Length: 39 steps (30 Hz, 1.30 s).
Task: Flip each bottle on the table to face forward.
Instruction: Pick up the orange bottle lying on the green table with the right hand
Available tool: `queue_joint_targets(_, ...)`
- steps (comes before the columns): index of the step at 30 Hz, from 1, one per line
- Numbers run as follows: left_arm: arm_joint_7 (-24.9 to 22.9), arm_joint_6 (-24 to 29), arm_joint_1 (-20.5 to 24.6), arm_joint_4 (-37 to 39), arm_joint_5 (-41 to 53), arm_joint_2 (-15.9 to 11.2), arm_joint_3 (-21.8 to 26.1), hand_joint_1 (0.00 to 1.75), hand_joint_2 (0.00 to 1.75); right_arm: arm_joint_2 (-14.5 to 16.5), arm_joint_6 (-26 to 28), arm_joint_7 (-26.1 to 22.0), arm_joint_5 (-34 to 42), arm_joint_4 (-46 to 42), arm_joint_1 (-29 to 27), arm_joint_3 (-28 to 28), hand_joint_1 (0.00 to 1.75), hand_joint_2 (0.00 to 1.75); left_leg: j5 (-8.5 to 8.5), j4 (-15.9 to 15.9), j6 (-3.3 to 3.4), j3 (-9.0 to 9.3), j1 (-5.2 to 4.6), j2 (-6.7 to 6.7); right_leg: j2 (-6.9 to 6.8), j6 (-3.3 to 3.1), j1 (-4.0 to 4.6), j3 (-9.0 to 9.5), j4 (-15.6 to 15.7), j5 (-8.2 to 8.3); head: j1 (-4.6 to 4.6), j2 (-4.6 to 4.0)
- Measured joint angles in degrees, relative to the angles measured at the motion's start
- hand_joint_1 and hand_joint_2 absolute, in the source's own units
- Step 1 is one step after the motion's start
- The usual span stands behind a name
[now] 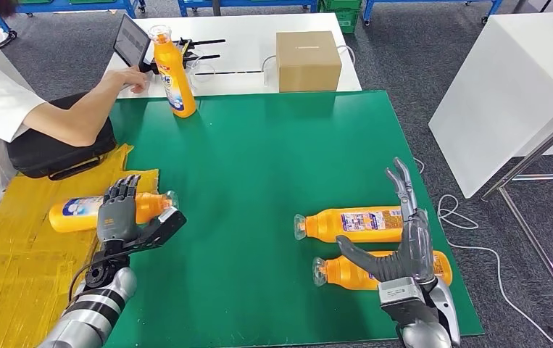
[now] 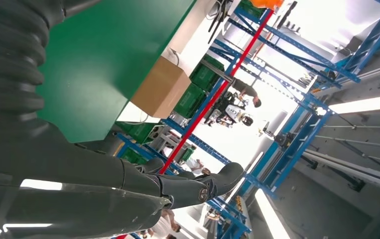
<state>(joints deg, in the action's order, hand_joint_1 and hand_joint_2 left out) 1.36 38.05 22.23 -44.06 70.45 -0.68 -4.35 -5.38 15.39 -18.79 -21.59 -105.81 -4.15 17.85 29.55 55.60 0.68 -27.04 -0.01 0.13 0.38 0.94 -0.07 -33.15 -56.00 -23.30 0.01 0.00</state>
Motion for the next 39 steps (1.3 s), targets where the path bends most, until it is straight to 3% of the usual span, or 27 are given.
queue_joint_targets(13,-2.3,-3.9,0.0,2.1,0.0,0.1,-0.9,0.00,1.75,0.1,-1.9,1.0,1.7,0.4,0.2,-0.5,0.00,1.75,0.00,0.0,0.00,-0.01,0.00,0.00,0.00,0.00,0.00,0.00,0.0,0.00,0.01,0.00)
queue_joint_targets(31,-2.2,-4.3,0.6,3.5,-1.0,0.1,-0.9,0.00,1.75,0.5,-2.0,1.0,2.0,1.0,0.3,-1.3,0.00,1.75,0.00,0.0,0.00,0.00,0.00,0.00,0.00,0.00,0.00,0.01,0.0,0.00,0.00,0.00)
queue_joint_targets(34,0.0,-5.8,0.5,3.3,-4.8,0.2,-0.9,0.00,1.75,0.6,-1.9,1.0,2.1,1.0,0.1,-1.4,0.00,1.75,0.00,0.0,0.00,0.01,0.00,0.00,0.00,0.00,0.00,0.01,0.0,0.00,0.00,0.00)
queue_joint_targets(39,9.1,-12.2,-1.0,0.0,-20.0,0.7,-0.7,0.00,1.75,0.9,-1.7,1.0,2.3,1.0,-0.6,-1.9,0.00,1.75,0.00,0.0,0.00,-0.01,0.00,0.00,0.00,0.00,0.00,0.00,0.0,0.00,0.01,0.00)
